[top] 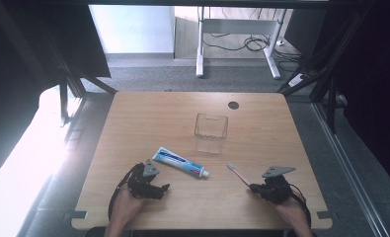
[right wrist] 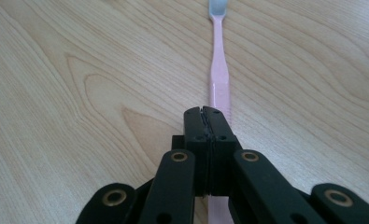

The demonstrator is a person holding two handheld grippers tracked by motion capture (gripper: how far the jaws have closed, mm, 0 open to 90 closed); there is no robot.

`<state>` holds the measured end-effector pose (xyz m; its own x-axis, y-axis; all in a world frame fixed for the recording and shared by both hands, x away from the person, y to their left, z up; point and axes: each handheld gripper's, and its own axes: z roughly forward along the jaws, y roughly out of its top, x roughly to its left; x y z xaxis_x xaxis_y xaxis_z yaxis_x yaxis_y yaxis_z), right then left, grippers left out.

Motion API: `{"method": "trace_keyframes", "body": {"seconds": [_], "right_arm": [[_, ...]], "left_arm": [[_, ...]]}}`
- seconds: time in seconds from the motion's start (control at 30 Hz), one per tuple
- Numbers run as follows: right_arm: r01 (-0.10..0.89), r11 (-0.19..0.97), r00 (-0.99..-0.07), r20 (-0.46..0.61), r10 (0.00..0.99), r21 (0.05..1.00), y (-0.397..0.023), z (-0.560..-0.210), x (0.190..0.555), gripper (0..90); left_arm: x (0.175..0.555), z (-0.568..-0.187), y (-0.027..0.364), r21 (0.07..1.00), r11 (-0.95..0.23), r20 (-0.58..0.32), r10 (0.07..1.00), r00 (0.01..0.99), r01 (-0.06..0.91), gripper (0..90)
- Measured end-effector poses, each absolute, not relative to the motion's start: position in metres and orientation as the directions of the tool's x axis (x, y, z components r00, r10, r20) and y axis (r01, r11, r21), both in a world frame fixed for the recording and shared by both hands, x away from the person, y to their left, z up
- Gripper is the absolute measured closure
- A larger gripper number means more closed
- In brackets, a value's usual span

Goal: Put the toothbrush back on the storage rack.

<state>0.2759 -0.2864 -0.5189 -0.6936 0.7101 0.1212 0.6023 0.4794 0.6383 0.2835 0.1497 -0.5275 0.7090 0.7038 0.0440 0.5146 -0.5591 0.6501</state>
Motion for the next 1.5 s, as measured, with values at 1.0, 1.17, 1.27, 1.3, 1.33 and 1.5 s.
{"method": "trace_keyframes", "body": {"seconds": [1.0,1.17,1.27,1.3,1.33,1.5], "right_arm": [[0.609,0.541,-0.690,0.053,0.721,0.580,-0.283,-0.501,0.282,71.5],[0.617,0.588,-0.700,0.024,0.714,0.524,-0.279,-0.499,0.288,71.5],[0.624,0.611,-0.702,0.008,0.712,0.487,-0.276,-0.497,0.292,71.5],[0.624,0.611,-0.702,0.008,0.712,0.487,-0.276,-0.497,0.292,71.5],[0.623,0.626,-0.707,-0.005,0.707,0.469,-0.274,-0.496,0.294,71.5],[0.625,0.668,-0.723,-0.024,0.691,0.404,-0.266,-0.493,0.300,71.6]], "left_arm": [[0.283,-0.528,0.149,0.646,-0.569,0.054,0.699,0.713,0.509,14.0],[0.283,-0.528,0.149,0.645,-0.569,0.054,0.700,0.712,0.510,14.0],[0.283,-0.528,0.148,0.642,-0.571,0.054,0.699,0.713,0.512,14.0],[0.283,-0.528,0.148,0.642,-0.571,0.054,0.699,0.713,0.512,14.0],[0.283,-0.529,0.148,0.641,-0.572,0.055,0.698,0.714,0.511,14.0],[0.283,-0.529,0.148,0.641,-0.574,0.058,0.697,0.715,0.508,14.0]]}}
